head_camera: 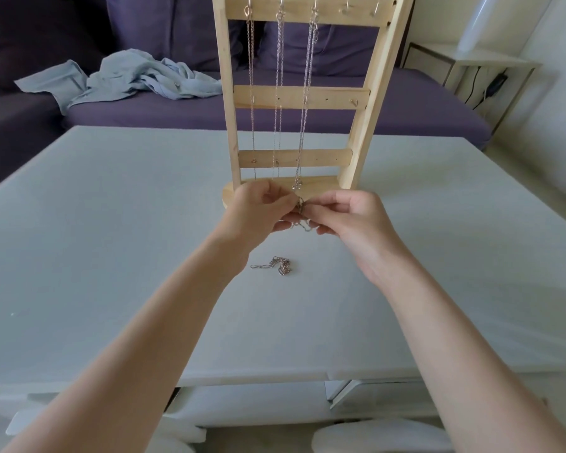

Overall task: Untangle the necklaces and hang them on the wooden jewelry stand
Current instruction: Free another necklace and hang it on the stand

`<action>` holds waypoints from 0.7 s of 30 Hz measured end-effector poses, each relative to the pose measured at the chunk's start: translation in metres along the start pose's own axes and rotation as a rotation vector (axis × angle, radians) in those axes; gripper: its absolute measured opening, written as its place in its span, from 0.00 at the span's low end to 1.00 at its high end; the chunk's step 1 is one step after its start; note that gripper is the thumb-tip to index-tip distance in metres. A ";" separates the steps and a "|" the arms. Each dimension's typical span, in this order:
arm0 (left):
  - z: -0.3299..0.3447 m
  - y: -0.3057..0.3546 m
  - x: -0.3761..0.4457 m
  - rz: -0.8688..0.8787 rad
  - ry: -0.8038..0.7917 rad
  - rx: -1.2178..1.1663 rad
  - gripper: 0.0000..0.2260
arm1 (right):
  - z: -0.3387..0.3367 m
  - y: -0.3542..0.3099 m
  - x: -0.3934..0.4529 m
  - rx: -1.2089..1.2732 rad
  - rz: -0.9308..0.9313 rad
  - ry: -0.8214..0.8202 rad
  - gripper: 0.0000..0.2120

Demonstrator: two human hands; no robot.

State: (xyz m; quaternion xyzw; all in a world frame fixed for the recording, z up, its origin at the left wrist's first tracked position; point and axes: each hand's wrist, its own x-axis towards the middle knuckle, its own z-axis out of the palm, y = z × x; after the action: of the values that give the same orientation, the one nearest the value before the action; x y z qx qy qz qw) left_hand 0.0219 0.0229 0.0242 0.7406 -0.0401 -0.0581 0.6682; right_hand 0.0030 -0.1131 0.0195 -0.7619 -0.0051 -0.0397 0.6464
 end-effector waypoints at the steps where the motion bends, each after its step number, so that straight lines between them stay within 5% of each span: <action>1: 0.000 0.000 0.000 0.008 0.003 0.004 0.03 | 0.000 0.000 0.001 -0.009 -0.005 0.016 0.07; 8: -0.005 -0.001 0.002 0.018 -0.048 0.065 0.07 | -0.004 0.001 0.000 -0.079 0.021 -0.066 0.02; 16: 0.001 0.000 -0.001 0.052 0.053 -0.022 0.09 | -0.004 -0.004 0.001 -0.042 0.148 -0.112 0.11; 21: 0.015 -0.006 -0.005 -0.138 0.074 -0.214 0.06 | 0.002 -0.004 0.003 -0.292 0.063 -0.067 0.15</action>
State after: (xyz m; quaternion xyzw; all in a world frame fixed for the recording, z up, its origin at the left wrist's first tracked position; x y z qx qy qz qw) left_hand 0.0151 0.0096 0.0174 0.6678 0.0418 -0.0804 0.7388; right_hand 0.0054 -0.1108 0.0237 -0.8485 0.0031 0.0057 0.5292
